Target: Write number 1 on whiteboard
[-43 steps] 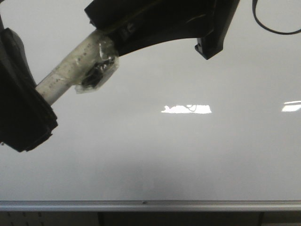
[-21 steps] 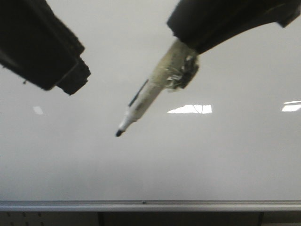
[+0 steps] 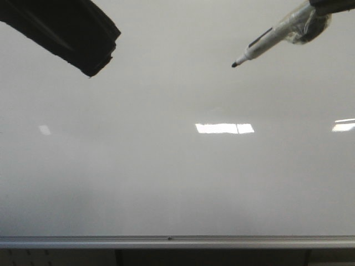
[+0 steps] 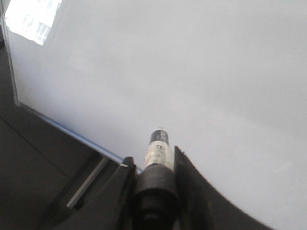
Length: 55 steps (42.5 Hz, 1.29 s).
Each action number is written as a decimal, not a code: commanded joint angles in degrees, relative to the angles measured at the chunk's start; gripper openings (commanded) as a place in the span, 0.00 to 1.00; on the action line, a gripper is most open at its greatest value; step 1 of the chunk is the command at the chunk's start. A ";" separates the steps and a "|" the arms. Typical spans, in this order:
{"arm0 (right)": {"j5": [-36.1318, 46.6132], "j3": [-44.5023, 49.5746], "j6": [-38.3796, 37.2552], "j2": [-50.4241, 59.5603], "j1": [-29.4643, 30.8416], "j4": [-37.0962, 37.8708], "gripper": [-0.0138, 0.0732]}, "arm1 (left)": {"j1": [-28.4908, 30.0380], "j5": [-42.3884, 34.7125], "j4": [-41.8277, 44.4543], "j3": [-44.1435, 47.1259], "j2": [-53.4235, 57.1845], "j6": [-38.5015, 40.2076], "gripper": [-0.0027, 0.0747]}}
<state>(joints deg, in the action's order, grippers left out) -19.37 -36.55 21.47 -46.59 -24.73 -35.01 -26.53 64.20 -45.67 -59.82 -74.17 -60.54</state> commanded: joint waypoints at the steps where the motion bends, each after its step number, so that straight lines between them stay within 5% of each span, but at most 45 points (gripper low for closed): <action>1: 8.29 -1.40 -0.12 -0.13 0.27 -0.63 0.06 | 0.61 -5.83 -0.33 -1.81 2.03 5.40 0.01; 8: 13.47 -1.46 -0.12 -2.88 0.27 -0.63 0.06 | 3.35 -22.36 20.64 0.19 7.00 31.58 0.01; 13: 15.65 -1.58 -0.12 -5.42 0.27 -0.63 0.06 | 6.33 -29.52 27.48 4.35 13.70 39.72 0.01; 22: 16.11 -4.45 -0.06 -11.09 0.27 -0.63 0.06 | 13.51 -41.59 28.24 17.94 29.59 41.22 0.01; 31: 17.87 -8.32 0.05 -16.34 0.27 -0.58 0.06 | 16.06 -45.69 28.24 26.54 41.30 41.22 0.01; 55: 20.30 -18.63 1.08 -28.37 3.75 0.32 0.06 | 16.06 -47.79 28.24 28.13 42.58 41.22 0.01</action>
<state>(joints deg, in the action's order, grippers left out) -3.08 -52.95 21.91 -76.31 -22.47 -35.35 -10.58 21.02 -16.75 -30.07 -31.44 -20.02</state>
